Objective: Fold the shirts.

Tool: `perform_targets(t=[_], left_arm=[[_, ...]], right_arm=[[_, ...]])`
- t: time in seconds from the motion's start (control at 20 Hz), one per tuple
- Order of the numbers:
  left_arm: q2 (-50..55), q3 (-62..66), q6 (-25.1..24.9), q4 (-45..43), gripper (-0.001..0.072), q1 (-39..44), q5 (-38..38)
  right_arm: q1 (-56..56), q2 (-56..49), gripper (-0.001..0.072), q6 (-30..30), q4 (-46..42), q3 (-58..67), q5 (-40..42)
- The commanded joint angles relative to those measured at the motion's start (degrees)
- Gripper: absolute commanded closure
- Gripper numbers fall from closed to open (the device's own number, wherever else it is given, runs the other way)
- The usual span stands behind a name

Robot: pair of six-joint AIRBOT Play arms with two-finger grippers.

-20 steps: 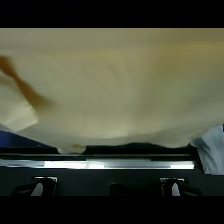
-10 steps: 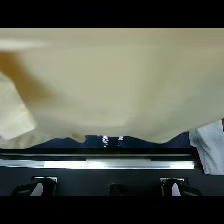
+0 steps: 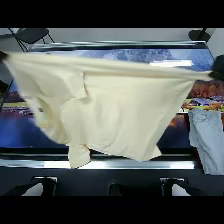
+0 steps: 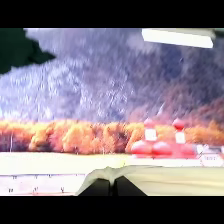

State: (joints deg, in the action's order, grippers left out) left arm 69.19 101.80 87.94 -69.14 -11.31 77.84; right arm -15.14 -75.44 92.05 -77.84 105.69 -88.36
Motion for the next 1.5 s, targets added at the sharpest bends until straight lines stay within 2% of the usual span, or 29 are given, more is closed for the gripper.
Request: perform_targets(t=[0.0, 0.25, 0.35, 0.4, 0.7, 0.8, 0.9, 1.0, 1.1, 1.2, 1.45], left_arm=[[14.36, -7.69, -2.86, 2.12, 0.0679, -0.02, -3.56], [25.81, -7.41, -4.50, 11.21, 0.0679, 0.31, -25.49], [27.78, -7.17, -4.63, 13.27, 0.0679, 1.36, -33.24], [28.70, -7.17, -4.61, 13.29, 0.0679, 2.10, -35.80], [35.58, -7.17, -4.61, 13.27, 0.0678, 4.96, -34.91], [35.30, -7.15, -4.63, 13.27, 0.0678, 4.52, -31.95], [34.23, -7.13, -4.68, 13.18, 0.0678, 3.52, -23.19], [34.01, -7.17, -4.68, 11.80, 0.0678, 2.36, -9.97], [35.01, -7.56, -4.66, 8.87, 0.0678, 2.10, -0.48], [36.41, -7.89, -4.61, 8.55, 0.0678, 2.10, 1.49], [37.57, -7.85, -4.44, 8.50, 0.0678, 1.77, 1.22]], right_arm=[[5.60, -17.31, 0.0673, 1.42, -0.15, -0.61, 9.70], [7.54, -25.20, 0.0672, 13.99, 2.73, -0.61, 43.43], [7.54, -26.60, 0.0672, 16.59, 3.96, -0.61, 51.41], [7.54, -27.58, 0.0672, 17.88, 3.98, -0.61, 52.70], [7.54, -34.25, 0.0672, 18.47, 3.80, -0.61, 42.69], [7.52, -34.16, 0.0672, 16.09, 3.69, -0.59, 40.81], [7.52, -32.54, 0.0672, 11.76, 3.41, -0.59, 35.34], [7.54, -31.28, 0.0672, 6.10, 2.67, -0.61, 25.14], [7.54, -32.00, 0.0671, 4.35, -0.48, -0.68, 15.02], [7.54, -33.94, 0.0672, 4.35, -1.84, -0.76, 10.12], [7.54, -36.87, 0.0671, 4.39, 2.08, -0.79, 4.37]])
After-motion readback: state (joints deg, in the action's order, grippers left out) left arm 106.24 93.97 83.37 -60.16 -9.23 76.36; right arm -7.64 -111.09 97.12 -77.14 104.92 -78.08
